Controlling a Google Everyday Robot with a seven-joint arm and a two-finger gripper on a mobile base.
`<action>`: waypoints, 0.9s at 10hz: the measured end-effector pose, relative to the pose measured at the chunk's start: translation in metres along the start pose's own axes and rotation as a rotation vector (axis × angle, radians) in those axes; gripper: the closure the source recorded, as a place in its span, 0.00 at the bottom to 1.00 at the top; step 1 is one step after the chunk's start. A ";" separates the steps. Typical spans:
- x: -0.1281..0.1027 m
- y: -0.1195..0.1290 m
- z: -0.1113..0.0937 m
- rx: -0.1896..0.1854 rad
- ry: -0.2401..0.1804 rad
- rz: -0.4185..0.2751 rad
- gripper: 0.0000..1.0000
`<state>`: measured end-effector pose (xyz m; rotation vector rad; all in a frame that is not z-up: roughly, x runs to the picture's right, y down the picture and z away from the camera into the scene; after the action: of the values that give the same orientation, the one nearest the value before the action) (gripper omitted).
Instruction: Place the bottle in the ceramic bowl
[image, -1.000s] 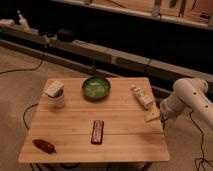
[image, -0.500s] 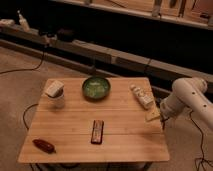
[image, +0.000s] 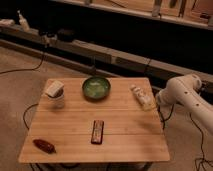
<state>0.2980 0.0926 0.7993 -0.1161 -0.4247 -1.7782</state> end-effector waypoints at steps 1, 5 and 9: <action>0.005 0.000 0.000 0.005 0.031 -0.012 0.20; 0.009 0.001 0.001 0.003 0.040 -0.021 0.20; 0.040 0.013 0.048 -0.042 0.016 -0.095 0.20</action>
<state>0.2931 0.0701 0.8583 -0.1122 -0.3867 -1.8810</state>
